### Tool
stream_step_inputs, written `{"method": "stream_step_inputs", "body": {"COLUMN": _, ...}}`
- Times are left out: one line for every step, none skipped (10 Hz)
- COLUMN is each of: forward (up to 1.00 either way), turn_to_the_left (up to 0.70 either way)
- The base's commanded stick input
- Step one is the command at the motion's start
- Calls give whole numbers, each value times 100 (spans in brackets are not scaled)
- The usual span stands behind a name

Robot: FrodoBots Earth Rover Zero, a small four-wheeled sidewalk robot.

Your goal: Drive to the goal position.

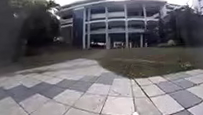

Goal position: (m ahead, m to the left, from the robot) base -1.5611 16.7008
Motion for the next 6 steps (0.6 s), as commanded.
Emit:
{"method": "stream_step_inputs", "body": {"forward": 50, "turn_to_the_left": 50}}
{"method": "stream_step_inputs", "body": {"forward": 50, "turn_to_the_left": 50}}
{"method": "stream_step_inputs", "body": {"forward": 50, "turn_to_the_left": 50}}
{"method": "stream_step_inputs", "body": {"forward": 50, "turn_to_the_left": 50}}
{"method": "stream_step_inputs", "body": {"forward": 50, "turn_to_the_left": 50}}
{"method": "stream_step_inputs", "body": {"forward": 50, "turn_to_the_left": 50}}
